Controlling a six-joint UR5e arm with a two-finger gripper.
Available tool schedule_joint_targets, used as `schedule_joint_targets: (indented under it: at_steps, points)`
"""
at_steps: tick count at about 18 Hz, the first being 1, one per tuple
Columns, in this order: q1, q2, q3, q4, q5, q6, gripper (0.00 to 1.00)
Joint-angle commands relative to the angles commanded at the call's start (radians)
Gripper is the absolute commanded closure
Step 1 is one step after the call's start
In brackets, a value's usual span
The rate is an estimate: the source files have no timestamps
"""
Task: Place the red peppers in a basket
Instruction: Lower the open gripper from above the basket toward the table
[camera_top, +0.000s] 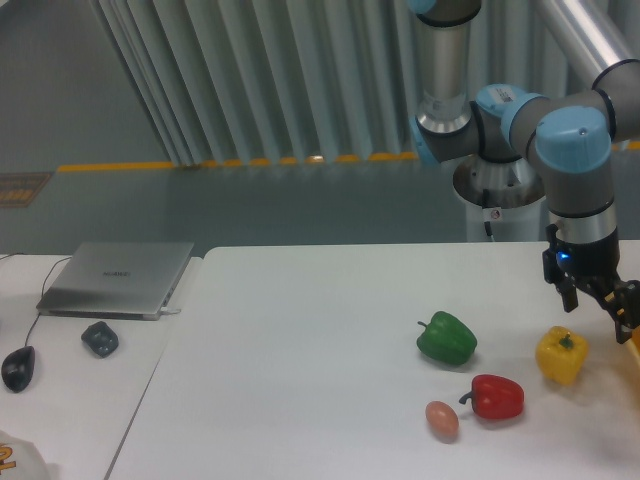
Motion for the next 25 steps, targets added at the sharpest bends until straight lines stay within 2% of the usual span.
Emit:
schedule_joint_targets:
  at_steps: [5, 11, 14, 21, 23, 25]
  points:
    - [0.0, 0.0, 0.003, 0.0, 0.0, -0.002, 0.0]
    - [0.005, 0.002, -0.011, 0.026, -0.075, -0.018, 0.0]
    - [0.006, 0.0, -0.014, 0.023, -0.064, -0.023, 0.0]
    - [0.002, -0.008, -0.029, 0.026, -0.095, -0.195, 0.0]
    - [-0.005, -0.012, -0.049, 0.061, -0.118, -0.213, 0.0]
    - [-0.04, -0.035, -0.057, 0.139, -0.098, -0.256, 0.0]
